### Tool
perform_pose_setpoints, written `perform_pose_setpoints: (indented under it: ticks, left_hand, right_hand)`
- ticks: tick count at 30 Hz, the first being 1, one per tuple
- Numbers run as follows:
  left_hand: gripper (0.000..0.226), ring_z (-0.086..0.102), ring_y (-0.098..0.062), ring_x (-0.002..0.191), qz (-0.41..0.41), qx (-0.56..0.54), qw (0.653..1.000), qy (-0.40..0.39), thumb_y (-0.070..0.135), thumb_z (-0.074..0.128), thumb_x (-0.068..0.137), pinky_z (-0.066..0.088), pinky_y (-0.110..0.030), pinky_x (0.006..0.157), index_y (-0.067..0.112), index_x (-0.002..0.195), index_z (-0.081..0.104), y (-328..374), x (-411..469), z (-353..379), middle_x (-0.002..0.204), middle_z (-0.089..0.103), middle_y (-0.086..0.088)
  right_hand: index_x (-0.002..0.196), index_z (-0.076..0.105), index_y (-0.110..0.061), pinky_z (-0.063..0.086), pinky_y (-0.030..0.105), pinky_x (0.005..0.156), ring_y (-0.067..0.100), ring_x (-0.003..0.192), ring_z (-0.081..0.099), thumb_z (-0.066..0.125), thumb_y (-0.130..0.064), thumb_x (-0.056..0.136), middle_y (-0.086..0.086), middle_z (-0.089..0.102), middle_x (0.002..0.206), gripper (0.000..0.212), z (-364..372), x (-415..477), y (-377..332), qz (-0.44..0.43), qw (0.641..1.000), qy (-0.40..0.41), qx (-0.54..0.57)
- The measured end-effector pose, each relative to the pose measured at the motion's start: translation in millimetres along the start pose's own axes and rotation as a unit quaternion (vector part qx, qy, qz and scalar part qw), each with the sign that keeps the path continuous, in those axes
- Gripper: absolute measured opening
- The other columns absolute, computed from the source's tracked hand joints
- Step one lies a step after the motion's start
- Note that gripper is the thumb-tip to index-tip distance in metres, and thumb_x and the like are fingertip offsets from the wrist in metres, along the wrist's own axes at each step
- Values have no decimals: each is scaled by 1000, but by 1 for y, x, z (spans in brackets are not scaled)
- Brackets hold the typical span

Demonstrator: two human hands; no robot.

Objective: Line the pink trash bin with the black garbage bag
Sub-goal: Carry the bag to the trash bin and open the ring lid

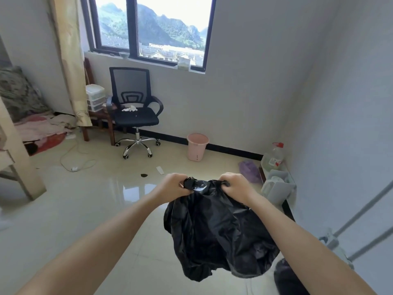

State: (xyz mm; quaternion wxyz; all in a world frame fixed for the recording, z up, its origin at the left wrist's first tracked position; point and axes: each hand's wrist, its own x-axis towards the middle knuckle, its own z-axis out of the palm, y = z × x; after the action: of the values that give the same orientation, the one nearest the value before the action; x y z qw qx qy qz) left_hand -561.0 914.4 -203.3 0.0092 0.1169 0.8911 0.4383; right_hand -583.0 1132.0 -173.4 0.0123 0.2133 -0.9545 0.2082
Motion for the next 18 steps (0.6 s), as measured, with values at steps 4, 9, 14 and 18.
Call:
perform_pose_setpoints:
  ticks: [4,9,14,18]
  left_hand:
    - [36,47,-2,52,1,33,999,-2,18,70,73,39,-22,54,37,53,48,-28,79,-35,58,53,16]
    - [10,53,-21,66,18,112,994,-4,20,64,75,41,-31,61,12,73,58,-48,177,-62,69,60,0]
    - [12,57,-29,79,31,155,987,-32,18,60,78,34,-29,56,15,72,49,-79,261,-57,83,66,-10]
    - [13,49,-24,71,35,152,987,-40,17,59,77,34,-28,58,17,71,48,-98,342,-51,75,57,-3]
  right_hand:
    - [100,66,2,46,36,86,31,98,61,52,-3,85,19,69,104,20,-1,82,12,34,999,16,18]
    - [111,62,-4,45,36,97,28,109,58,54,-8,86,14,65,116,27,-1,167,37,76,995,33,50]
    - [138,34,-20,27,21,104,16,132,39,62,-25,85,4,43,144,61,20,224,77,99,988,-39,112]
    - [138,34,-16,25,21,106,16,133,35,68,-31,80,6,40,144,70,27,288,120,85,990,-44,103]
